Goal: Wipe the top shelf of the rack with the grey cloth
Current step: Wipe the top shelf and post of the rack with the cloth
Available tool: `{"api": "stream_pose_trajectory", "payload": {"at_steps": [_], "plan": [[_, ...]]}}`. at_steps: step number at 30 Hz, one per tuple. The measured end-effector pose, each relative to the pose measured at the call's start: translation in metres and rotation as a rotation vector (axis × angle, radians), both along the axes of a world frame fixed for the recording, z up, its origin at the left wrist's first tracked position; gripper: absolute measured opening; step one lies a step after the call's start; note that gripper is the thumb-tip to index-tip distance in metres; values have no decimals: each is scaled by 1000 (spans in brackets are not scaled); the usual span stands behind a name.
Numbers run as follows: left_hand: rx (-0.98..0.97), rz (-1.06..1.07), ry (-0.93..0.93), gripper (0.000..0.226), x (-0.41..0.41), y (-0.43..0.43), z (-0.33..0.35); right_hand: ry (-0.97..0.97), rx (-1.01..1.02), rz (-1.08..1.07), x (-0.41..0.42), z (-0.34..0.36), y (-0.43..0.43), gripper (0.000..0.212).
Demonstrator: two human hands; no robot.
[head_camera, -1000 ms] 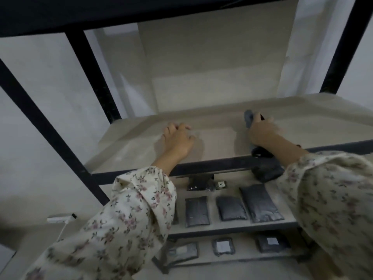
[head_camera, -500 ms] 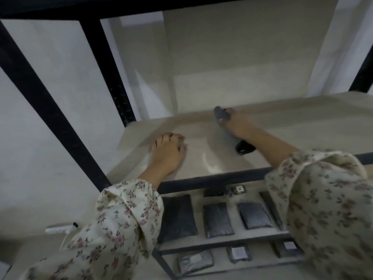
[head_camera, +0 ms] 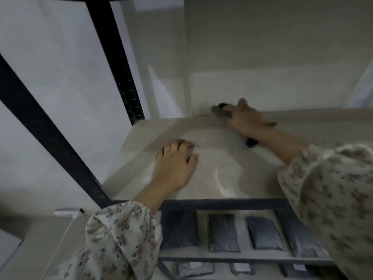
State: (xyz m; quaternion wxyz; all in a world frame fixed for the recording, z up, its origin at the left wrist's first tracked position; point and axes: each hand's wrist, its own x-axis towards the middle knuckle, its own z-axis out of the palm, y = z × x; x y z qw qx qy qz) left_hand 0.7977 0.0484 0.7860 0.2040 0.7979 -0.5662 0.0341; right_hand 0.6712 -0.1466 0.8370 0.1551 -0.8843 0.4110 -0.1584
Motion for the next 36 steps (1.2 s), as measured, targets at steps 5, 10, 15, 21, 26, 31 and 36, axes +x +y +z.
{"api": "stream_pose_trajectory", "payload": {"at_steps": [5,10,15,21,26,31,36], "plan": [[26,-9,-10,40,3,1,0,99,6,-45,8,-4,-35,44],[147,-110,56,46,29,14,6,61,-8,417,14,-16,8,36],[159,-90,72,65,39,19,6,-15,77,476,28,3,-19,30],[158,-61,82,57,35,20,6,53,7,379,44,-19,-22,26],[150,-65,63,56,36,19,5,15,113,778,3,-15,18,24],[143,-65,55,52,38,17,5,-3,52,529,41,3,-26,30],[151,-78,61,62,38,19,3,25,-4,553,26,-21,10,30]]}}
